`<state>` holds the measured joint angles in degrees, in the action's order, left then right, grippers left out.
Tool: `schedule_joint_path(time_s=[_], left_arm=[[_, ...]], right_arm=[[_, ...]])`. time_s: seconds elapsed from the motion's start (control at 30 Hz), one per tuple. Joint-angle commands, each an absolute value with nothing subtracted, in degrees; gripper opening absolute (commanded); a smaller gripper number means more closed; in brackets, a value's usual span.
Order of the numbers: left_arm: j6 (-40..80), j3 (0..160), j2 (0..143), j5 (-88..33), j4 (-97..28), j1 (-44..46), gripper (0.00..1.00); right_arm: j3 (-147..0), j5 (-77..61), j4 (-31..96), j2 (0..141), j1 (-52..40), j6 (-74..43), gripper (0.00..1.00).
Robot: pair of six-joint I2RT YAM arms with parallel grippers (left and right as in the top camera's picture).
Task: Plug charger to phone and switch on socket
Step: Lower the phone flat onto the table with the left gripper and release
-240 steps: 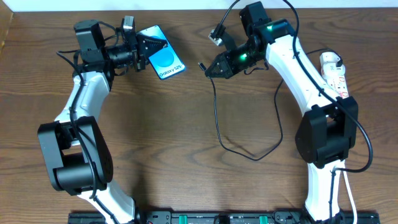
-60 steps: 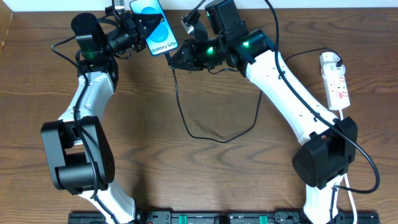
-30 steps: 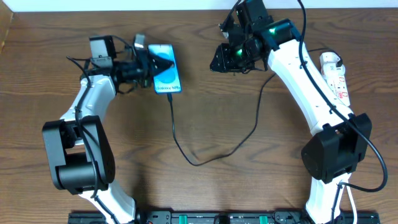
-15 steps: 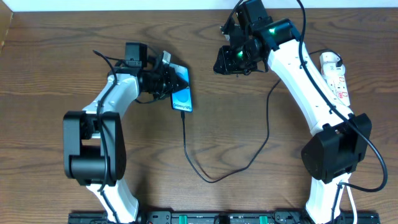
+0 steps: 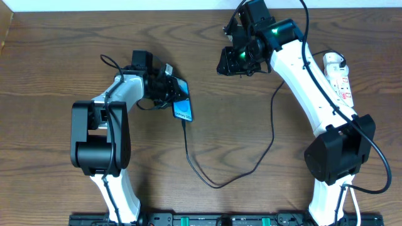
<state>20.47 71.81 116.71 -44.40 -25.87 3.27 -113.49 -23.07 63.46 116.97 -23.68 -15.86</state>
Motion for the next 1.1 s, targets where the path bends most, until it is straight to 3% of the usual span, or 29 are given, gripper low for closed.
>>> schedule_joint_path(time_s=[0.0, 0.57, 0.73, 1.07], left_arm=[[19.1, 72.3, 116.5, -41.3, -27.4, 3.1, 0.07], [19.1, 72.2, 116.8, -39.3, -28.1, 3.1, 0.08], [19.1, 72.2, 116.8, -39.3, -28.0, 3.1, 0.16], [19.1, 72.2, 116.8, -39.3, -28.0, 3.1, 0.17]], right_arm=[[-114.4, -22.6, 63.8, 115.4, -23.7, -14.9, 0.30], [-114.4, -22.6, 64.1, 115.4, -23.7, -14.9, 0.29], [-114.4, -22.6, 64.1, 115.4, -23.7, -14.9, 0.29], [-114.4, -22.6, 64.1, 115.4, -23.7, -14.9, 0.29]])
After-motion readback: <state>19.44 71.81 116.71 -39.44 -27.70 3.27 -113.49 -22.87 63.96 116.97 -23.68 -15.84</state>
